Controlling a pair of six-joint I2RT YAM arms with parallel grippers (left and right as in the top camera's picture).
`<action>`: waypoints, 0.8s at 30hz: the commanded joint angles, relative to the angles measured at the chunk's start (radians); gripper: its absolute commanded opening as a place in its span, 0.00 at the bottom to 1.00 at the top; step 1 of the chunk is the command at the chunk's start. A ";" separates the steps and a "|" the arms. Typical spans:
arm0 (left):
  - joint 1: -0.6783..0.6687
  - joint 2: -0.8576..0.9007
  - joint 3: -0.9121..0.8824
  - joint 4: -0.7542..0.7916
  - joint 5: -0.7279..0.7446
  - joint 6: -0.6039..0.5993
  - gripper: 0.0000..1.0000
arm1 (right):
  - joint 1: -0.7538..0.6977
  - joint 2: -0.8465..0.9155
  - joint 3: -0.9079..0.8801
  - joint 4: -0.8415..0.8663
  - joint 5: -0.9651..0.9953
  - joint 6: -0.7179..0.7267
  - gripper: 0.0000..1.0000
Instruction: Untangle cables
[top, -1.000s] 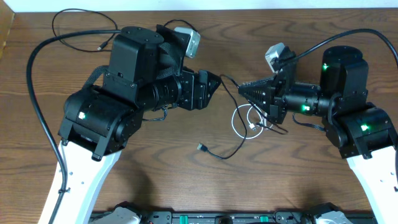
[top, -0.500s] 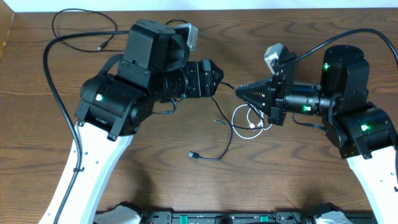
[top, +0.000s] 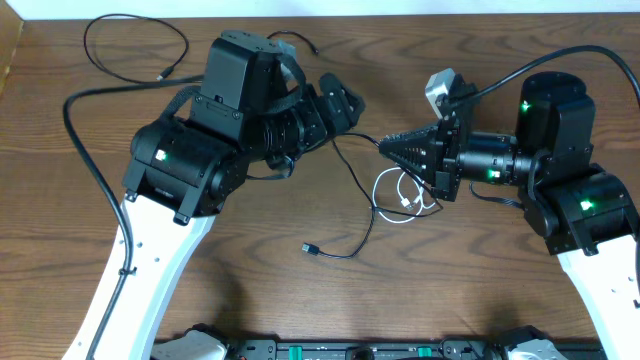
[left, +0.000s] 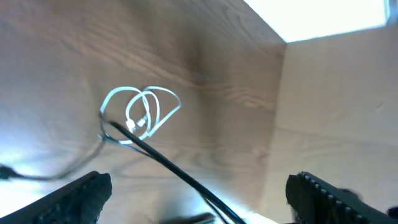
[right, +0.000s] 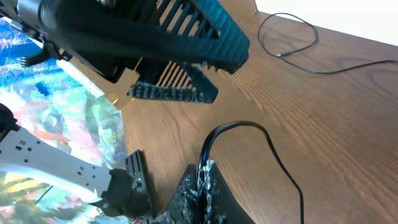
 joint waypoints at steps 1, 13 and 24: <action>-0.002 -0.004 0.008 0.002 0.021 -0.171 0.95 | 0.006 0.002 0.012 0.013 -0.023 0.014 0.01; -0.002 -0.004 0.008 -0.020 0.076 -0.515 0.93 | 0.007 0.002 0.012 0.032 -0.023 0.024 0.01; -0.002 -0.004 0.008 -0.020 0.115 -0.626 0.84 | 0.007 0.002 0.012 0.077 -0.023 0.055 0.01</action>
